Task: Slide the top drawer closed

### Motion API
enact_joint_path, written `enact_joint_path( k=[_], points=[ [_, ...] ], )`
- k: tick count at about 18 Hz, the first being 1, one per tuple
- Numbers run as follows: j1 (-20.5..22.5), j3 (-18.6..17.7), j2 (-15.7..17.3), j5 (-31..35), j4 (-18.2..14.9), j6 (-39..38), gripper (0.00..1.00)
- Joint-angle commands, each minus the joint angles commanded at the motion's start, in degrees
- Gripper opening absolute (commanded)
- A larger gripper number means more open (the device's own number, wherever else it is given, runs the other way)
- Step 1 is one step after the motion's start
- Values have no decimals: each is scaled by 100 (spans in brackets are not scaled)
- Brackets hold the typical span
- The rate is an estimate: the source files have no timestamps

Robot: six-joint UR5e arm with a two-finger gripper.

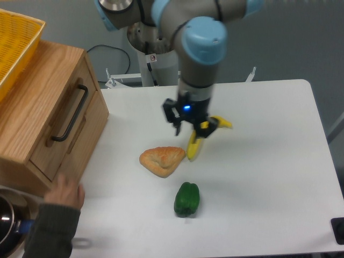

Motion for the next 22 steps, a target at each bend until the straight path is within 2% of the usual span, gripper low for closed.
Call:
enact_joint_path(
  k=[1, 2, 6, 10, 12, 14, 15, 17, 22],
  points=[
    [123, 0, -35, 18, 0, 306, 99],
    [237, 0, -53, 44, 0, 640, 100],
    [607, 9, -176, 132, 35, 1029, 100],
    [950, 0, -439, 317, 281, 1722, 100],
    [994, 0, -667, 431, 403, 2232, 100],
    [1064, 0, -861, 624, 877, 2480, 100],
    [1108, 0, -949, 659, 1009, 2489, 100],
    [1118, 79, -1133, 695, 1028, 2489, 100],
    [1161, 9, -1160, 677, 1037, 3032, 100]
  ],
)
